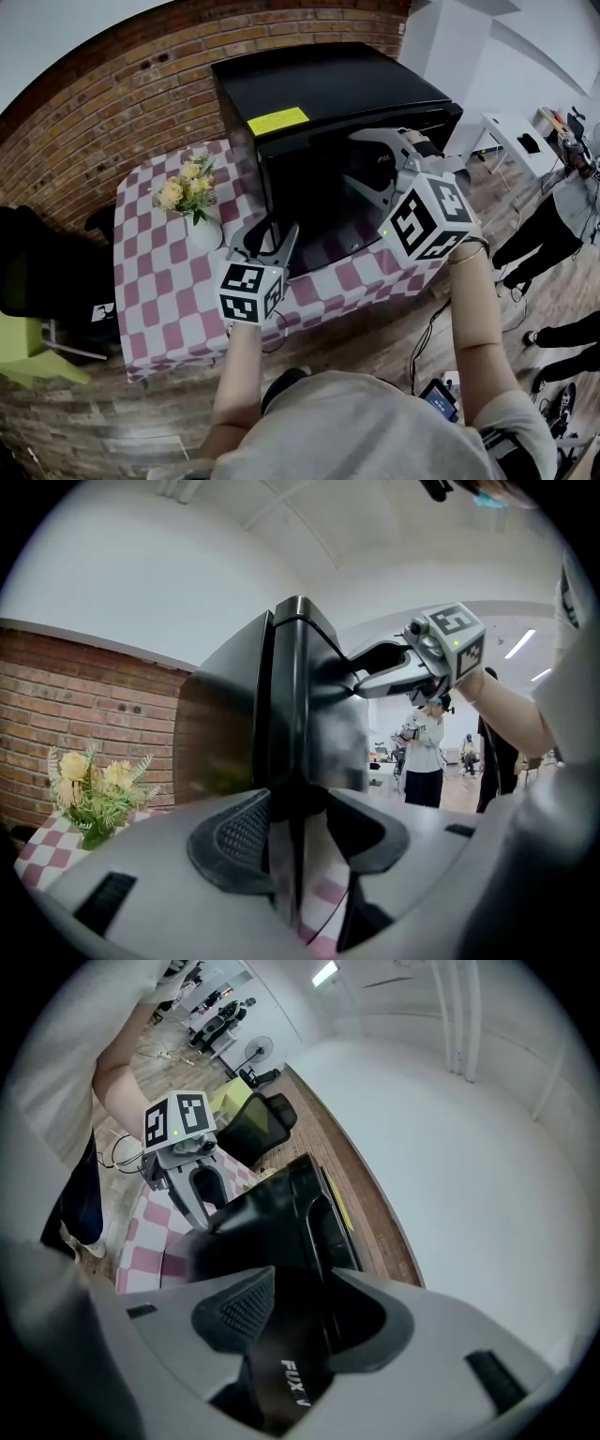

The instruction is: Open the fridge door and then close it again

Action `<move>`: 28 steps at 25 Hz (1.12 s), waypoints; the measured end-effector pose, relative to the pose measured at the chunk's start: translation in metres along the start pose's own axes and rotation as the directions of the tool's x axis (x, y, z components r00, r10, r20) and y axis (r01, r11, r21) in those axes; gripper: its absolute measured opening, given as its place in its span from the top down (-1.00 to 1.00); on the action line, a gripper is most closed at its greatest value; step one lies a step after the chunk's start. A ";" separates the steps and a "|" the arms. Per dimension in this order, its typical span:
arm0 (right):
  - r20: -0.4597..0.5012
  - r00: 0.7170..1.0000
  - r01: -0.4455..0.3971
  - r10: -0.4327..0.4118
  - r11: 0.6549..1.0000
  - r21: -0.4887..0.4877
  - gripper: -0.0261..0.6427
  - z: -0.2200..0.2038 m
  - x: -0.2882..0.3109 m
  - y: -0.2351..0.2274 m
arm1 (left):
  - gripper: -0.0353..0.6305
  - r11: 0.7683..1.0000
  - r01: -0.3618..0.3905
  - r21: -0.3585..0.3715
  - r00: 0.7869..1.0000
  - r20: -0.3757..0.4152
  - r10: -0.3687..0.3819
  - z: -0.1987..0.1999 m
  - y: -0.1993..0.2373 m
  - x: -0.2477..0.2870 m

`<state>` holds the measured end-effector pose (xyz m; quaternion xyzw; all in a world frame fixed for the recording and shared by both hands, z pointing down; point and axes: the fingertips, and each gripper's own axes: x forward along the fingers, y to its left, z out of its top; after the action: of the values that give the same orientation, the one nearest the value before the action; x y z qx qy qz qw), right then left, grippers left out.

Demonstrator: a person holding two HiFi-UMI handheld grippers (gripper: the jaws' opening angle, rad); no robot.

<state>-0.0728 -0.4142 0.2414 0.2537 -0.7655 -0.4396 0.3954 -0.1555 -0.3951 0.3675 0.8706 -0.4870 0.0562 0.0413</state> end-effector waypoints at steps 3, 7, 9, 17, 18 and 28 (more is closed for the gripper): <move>0.009 1.000 0.012 -0.012 1.000 -0.005 0.37 0.001 -0.001 0.000 | 0.35 1.000 -0.007 0.002 1.000 0.005 0.007 0.000 -0.001 -0.001; 0.000 1.000 0.026 -0.026 1.000 -0.011 0.38 0.001 -0.002 0.000 | 0.37 1.000 -0.016 -0.001 1.000 0.008 0.016 0.000 -0.002 -0.001; -0.001 1.000 0.030 -0.030 0.999 -0.015 0.38 0.002 -0.002 0.000 | 0.37 1.000 -0.018 -0.003 1.000 0.010 0.018 0.000 -0.002 -0.002; 0.026 1.000 0.015 -0.015 1.000 -0.007 0.37 0.001 -0.023 0.010 | 0.37 1.000 -0.025 -0.011 1.000 0.009 0.025 -0.003 -0.025 -0.018; 0.027 1.000 0.017 -0.017 1.000 -0.003 0.36 0.001 -0.025 0.010 | 0.37 1.000 -0.022 -0.014 1.000 0.005 0.022 -0.003 -0.027 -0.019; 0.109 0.977 0.164 -0.185 0.971 0.174 0.36 -0.005 -0.057 0.010 | 0.37 1.000 -0.011 -0.014 1.000 -0.022 0.011 -0.006 -0.054 -0.034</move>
<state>-0.0374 -0.3697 0.2299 0.3239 -0.7969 -0.4231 0.2846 -0.1271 -0.3375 0.3679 0.8670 -0.4916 0.0624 0.0524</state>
